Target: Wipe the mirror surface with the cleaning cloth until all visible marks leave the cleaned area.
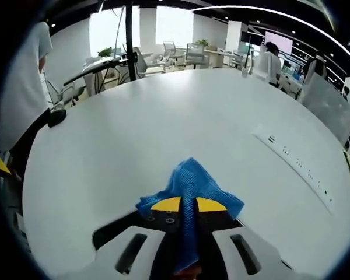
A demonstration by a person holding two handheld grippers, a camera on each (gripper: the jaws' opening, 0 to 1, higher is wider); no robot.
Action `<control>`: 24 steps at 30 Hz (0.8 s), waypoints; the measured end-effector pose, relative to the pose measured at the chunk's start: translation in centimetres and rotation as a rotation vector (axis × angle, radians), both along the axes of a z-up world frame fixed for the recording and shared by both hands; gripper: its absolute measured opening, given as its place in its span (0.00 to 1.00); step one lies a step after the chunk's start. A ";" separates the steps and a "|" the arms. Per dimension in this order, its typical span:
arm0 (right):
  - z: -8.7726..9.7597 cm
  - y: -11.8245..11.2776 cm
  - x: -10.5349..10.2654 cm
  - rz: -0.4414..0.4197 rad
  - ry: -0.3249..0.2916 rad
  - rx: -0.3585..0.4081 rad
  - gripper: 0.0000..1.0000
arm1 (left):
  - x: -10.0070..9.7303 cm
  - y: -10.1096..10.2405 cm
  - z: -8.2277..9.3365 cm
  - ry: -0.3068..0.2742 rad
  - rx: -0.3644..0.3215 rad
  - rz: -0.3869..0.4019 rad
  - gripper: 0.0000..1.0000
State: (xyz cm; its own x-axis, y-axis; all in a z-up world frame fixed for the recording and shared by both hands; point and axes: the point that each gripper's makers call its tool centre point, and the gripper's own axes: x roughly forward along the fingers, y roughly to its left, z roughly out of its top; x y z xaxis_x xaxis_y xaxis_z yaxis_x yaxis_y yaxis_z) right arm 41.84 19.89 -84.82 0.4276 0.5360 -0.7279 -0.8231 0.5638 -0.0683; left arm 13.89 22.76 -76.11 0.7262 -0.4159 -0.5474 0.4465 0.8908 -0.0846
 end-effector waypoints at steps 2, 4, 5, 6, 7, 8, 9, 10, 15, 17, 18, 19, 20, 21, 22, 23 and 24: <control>0.1 -0.2 -0.1 -0.005 0.001 -0.003 0.03 | -0.1 0.0 0.0 0.003 -0.003 0.003 0.95; 0.1 -0.3 -0.1 -0.009 0.002 -0.004 0.03 | -0.1 0.0 0.1 0.000 -0.003 0.003 0.95; 0.2 -0.5 -0.2 -0.011 0.002 -0.005 0.03 | -0.1 0.0 0.0 0.003 -0.005 0.004 0.95; 0.2 -0.7 -0.2 -0.013 0.003 -0.005 0.03 | -0.1 0.0 0.1 0.003 -0.005 0.005 0.95; 0.2 -0.8 -0.3 -0.015 0.003 -0.007 0.03 | -0.1 0.0 0.1 0.001 -0.005 0.004 0.95; 0.1 -1.0 -0.3 -0.018 0.004 -0.007 0.03 | -0.1 0.0 0.1 0.002 -0.006 0.004 0.95; 0.2 -1.0 -0.3 -0.020 0.006 -0.006 0.03 | -0.1 -0.1 0.1 0.002 -0.006 0.003 0.95; 0.1 -1.1 -0.2 -0.021 0.007 -0.006 0.03 | -0.1 -0.1 0.2 0.000 -0.004 0.002 0.95; 0.1 -1.3 0.1 -0.024 0.008 -0.008 0.03 | -0.1 -0.3 0.3 -0.002 -0.005 -0.003 0.94; 0.1 -1.4 0.3 -0.026 0.010 -0.007 0.03 | -0.1 -0.4 0.4 -0.003 -0.004 -0.004 0.94; 0.0 -1.4 0.4 -0.027 0.011 -0.007 0.03 | -0.1 -0.3 0.3 -0.003 -0.005 -0.004 0.94; 0.0 -1.4 0.5 -0.026 0.012 -0.008 0.03 | -0.1 -0.3 0.4 -0.003 -0.005 -0.002 0.94; 0.0 -1.5 0.5 -0.026 0.013 -0.007 0.03 | 0.0 -0.2 0.4 -0.004 -0.005 -0.002 0.94; 0.0 -1.5 0.5 -0.026 0.013 -0.010 0.03 | 0.0 -0.2 0.4 -0.003 -0.005 -0.002 0.94; 0.0 -1.6 0.5 -0.026 0.013 -0.012 0.03 | 0.0 -0.2 0.4 -0.004 -0.005 -0.002 0.94; 0.0 -1.6 0.7 -0.026 0.013 -0.010 0.03 | 0.0 -0.2 0.4 -0.004 -0.004 -0.003 0.94; 0.0 -1.8 0.8 -0.028 0.015 -0.010 0.03 | 0.0 -0.2 0.4 -0.004 -0.003 -0.003 0.94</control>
